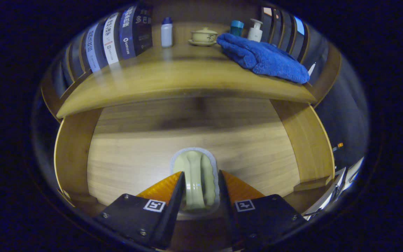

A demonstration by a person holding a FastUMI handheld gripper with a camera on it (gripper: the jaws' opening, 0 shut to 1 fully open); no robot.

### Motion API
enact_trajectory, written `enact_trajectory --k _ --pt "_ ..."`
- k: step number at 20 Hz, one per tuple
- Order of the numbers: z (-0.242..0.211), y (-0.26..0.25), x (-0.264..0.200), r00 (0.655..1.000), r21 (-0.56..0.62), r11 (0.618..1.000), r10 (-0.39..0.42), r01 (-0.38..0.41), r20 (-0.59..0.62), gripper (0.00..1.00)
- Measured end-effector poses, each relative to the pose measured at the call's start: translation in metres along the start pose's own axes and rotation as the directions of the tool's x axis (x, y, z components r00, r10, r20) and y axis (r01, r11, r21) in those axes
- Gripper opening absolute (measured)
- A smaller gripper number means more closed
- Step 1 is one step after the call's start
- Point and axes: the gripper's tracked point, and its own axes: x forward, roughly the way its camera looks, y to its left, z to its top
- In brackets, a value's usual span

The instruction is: Pull open the drawer, take out the items inside it, and place them on the countertop above the cabinet.

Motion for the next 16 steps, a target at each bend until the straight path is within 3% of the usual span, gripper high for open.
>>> enact_trajectory --k 2,5,10,16 --pt "0.002 0.004 0.004 1.000 0.037 0.999 0.018 -0.019 0.019 0.58" --pt "0.004 -0.002 0.003 1.000 0.000 1.000 -0.006 0.006 0.028 0.16" --pt "0.023 -0.003 -0.015 0.993 0.042 0.999 -0.018 0.013 0.119 0.16" --pt "0.068 -0.014 -0.072 0.964 0.053 0.997 -0.071 0.059 0.257 0.16"
